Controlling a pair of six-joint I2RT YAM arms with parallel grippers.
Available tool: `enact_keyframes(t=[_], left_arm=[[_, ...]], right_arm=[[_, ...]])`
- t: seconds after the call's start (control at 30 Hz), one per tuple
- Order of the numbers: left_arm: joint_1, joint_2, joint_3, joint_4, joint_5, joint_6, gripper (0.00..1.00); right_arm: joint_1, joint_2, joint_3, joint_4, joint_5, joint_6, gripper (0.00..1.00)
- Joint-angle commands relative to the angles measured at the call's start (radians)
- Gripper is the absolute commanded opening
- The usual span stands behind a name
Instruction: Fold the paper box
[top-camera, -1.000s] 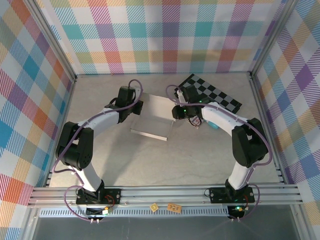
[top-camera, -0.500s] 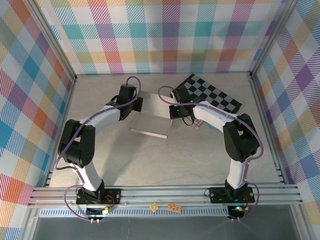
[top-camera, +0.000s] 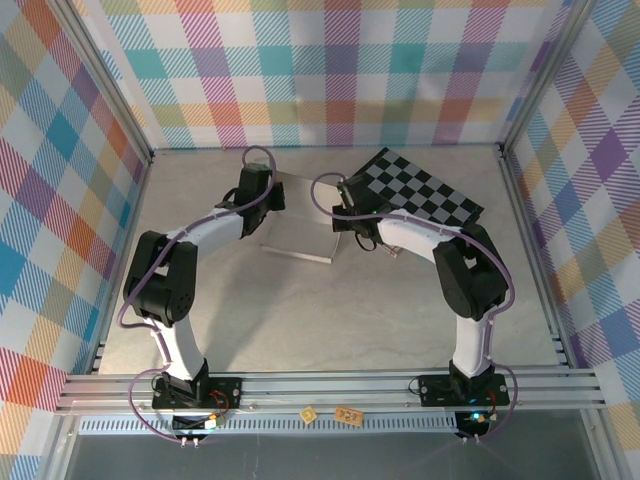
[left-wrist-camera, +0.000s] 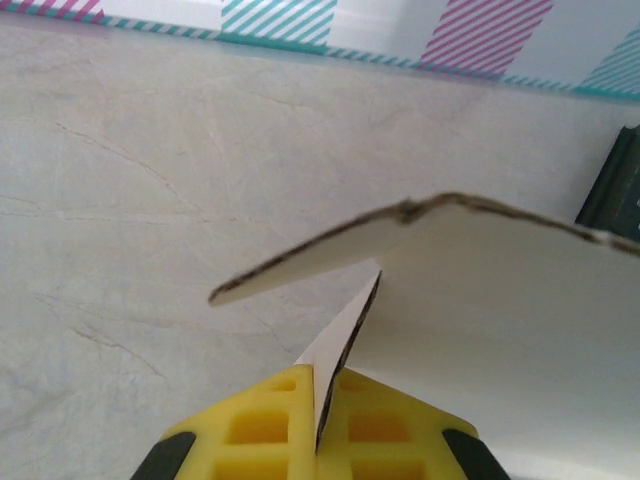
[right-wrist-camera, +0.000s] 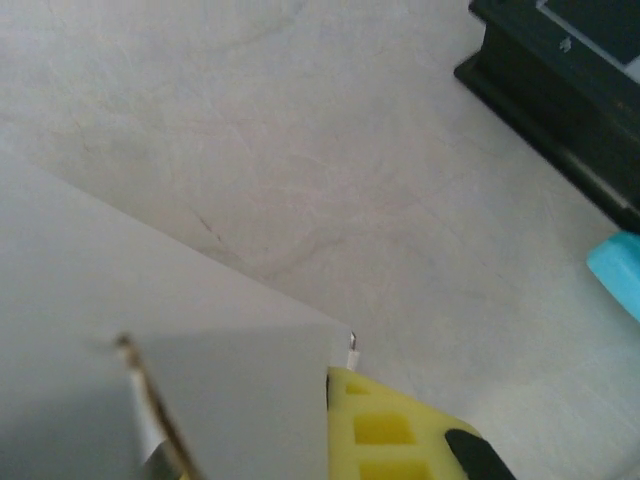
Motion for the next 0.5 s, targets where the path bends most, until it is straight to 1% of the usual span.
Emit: enact_keyframes(t=[0.0,0.27,0.47], left_arm=[[-0.009,-0.028,-0.077,0.132,0.046,-0.051,0.00],[-0.008,-0.056,-0.214,0.301,0.092,-0.034,0.00],[-0.008,-0.074,-0.301,0.367,0.077,-0.038,0.00]], right_arm=[[0.020,-0.005,-0.045,0.222,-0.015,-0.030,0.00],[0.026,0.001,-0.114,0.379,-0.011,-0.108,0.00],[0.032,0.021,-0.141,0.414,-0.012,-0.154,0.00]])
